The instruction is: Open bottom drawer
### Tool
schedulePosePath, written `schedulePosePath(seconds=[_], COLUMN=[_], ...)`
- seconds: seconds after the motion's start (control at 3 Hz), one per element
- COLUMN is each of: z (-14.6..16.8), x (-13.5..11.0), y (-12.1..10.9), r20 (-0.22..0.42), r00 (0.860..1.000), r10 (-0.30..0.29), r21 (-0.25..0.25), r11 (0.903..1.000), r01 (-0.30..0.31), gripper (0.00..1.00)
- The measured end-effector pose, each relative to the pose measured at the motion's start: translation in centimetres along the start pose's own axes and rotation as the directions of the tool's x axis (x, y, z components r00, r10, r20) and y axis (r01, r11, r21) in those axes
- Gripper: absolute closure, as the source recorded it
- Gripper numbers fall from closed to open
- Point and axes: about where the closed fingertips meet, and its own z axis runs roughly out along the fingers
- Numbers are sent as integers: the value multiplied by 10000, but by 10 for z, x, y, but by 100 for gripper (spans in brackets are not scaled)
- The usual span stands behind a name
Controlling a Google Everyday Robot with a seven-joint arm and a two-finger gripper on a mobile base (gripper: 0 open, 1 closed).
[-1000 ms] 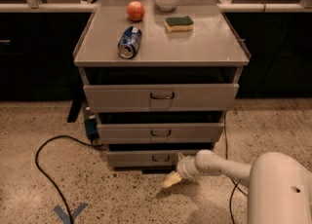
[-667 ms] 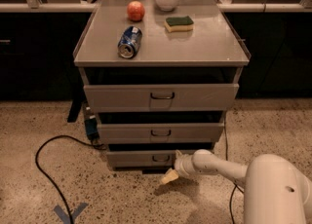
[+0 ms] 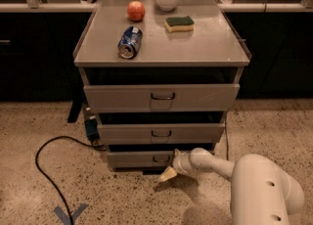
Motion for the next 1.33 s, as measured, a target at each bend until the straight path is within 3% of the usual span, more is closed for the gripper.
schedulePosePath(seconds=[0.67,1.0,1.33], z=[22,32,41], x=[-2,1,14], y=[-27,-34,-29], r20=[-237,-676,-1238], r00=[9995,9977,9914], r10=[-201,-96,432], r21=[212,150,-339], r11=[9996,9998,9983], r01=[206,106,-478], gripper=[0,0,0])
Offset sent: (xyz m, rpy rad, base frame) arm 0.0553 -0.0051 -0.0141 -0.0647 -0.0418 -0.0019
